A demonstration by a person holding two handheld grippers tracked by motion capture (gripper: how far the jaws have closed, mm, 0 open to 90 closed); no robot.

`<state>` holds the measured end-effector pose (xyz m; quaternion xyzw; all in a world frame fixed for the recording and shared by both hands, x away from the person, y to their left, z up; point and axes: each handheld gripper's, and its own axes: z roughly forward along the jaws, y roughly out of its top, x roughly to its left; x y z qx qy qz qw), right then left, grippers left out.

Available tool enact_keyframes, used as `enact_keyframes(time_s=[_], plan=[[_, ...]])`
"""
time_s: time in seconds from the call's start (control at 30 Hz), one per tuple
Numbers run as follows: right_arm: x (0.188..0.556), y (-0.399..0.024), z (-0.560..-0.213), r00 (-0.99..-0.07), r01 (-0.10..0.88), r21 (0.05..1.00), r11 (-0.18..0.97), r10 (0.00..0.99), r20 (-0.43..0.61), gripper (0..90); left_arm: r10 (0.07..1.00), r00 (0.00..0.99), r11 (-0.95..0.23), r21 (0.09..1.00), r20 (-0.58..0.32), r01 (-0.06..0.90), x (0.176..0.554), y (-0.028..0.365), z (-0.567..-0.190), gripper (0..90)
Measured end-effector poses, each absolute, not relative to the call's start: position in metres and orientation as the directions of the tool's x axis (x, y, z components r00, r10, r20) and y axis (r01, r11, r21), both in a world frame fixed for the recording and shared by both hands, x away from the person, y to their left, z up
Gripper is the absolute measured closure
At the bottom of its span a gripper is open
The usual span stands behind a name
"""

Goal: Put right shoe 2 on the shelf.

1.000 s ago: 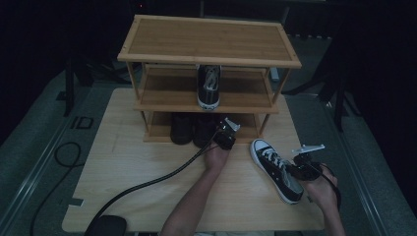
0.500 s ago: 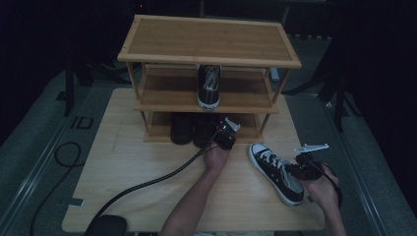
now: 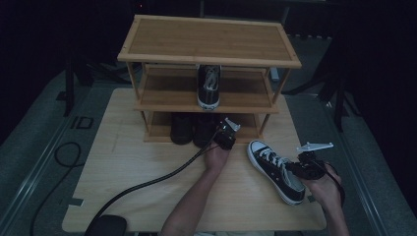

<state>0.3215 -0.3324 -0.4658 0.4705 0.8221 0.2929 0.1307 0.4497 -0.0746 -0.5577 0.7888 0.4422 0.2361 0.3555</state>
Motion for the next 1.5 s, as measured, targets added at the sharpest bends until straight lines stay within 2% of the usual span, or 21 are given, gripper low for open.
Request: enact_keyframes(time_s=[0.9,1.5], plan=[[0.31,-0.325,-0.437,-0.628,0.607,0.654,0.451,0.777,0.047,88.7,0.866,0.496,-0.356,0.77,0.059,0.53,0.45,-0.075,-0.558,89.9],[0.312,-0.326,-0.422,-0.636,0.589,0.668,0.454,0.771,0.037,88.7,0.866,0.497,-0.356,0.77,0.059,0.529,0.45,-0.075,-0.558,89.9]])
